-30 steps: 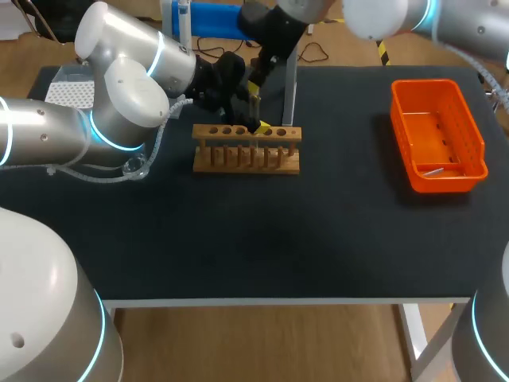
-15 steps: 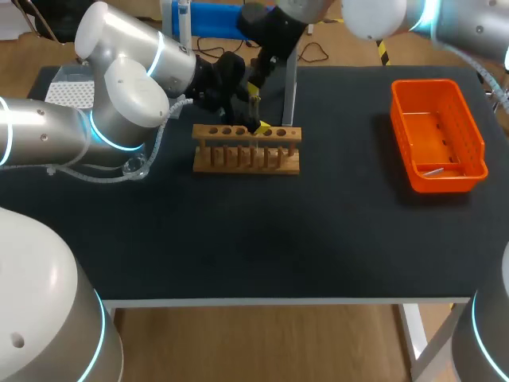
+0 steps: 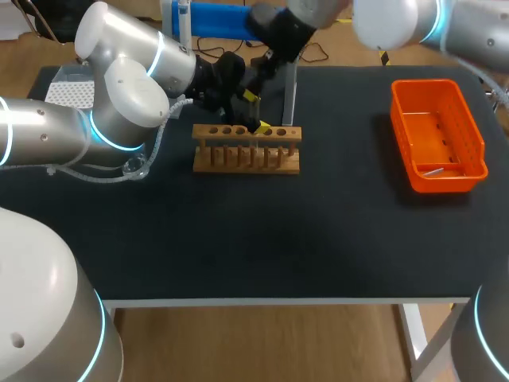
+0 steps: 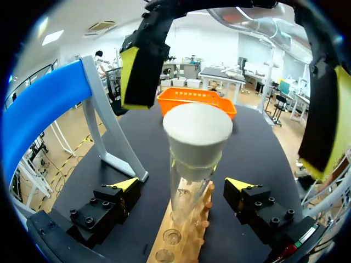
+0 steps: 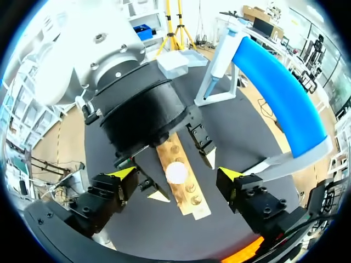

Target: Invert the test tube, pick up the pipette, mount the tip to pipette, aspirate from beaker and dispense into the tube, eject the tip, return the pipette, and cap with the stopper.

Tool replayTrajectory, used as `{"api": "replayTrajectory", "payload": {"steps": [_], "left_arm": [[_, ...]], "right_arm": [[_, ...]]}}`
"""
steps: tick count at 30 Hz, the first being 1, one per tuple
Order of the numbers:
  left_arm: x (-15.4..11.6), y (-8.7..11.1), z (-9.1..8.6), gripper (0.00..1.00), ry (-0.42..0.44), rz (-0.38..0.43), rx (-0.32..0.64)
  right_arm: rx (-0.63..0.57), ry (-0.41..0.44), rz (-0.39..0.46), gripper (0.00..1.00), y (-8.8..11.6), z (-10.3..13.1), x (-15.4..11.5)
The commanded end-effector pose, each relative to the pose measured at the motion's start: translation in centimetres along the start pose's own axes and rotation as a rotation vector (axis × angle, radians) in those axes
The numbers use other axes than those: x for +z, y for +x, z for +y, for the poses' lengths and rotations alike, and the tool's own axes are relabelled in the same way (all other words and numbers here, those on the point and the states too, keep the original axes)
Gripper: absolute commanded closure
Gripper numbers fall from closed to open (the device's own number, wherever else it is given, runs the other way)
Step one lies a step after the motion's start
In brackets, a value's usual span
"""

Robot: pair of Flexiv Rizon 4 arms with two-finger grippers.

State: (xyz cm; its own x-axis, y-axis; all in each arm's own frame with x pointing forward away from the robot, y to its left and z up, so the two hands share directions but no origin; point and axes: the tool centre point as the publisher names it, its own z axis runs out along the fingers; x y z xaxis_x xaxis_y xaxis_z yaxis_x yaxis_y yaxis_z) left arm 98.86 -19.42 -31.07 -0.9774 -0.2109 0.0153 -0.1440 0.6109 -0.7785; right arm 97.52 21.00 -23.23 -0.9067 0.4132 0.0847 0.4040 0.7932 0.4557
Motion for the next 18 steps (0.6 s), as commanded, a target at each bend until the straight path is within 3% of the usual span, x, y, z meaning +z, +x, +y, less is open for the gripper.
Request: {"api": "replayTrajectory", "payload": {"steps": [1,7,18], "left_arm": [[0.1,0.0,0.1,0.0,0.004,0.0,0.001],[0.1,0.0,0.1,0.0,0.004,0.0,0.001],[0.1,0.0,0.1,0.0,0.004,0.0,0.001]], "right_arm": [[-0.012,-0.066,-0.008,0.0,0.3,-1.4,-0.9],[-0.078,-0.144,-0.013,0.0,0.6,-1.5,-1.6],[-0.154,-0.35,0.078,0.0,0.8,-1.9,-2.6]]}}
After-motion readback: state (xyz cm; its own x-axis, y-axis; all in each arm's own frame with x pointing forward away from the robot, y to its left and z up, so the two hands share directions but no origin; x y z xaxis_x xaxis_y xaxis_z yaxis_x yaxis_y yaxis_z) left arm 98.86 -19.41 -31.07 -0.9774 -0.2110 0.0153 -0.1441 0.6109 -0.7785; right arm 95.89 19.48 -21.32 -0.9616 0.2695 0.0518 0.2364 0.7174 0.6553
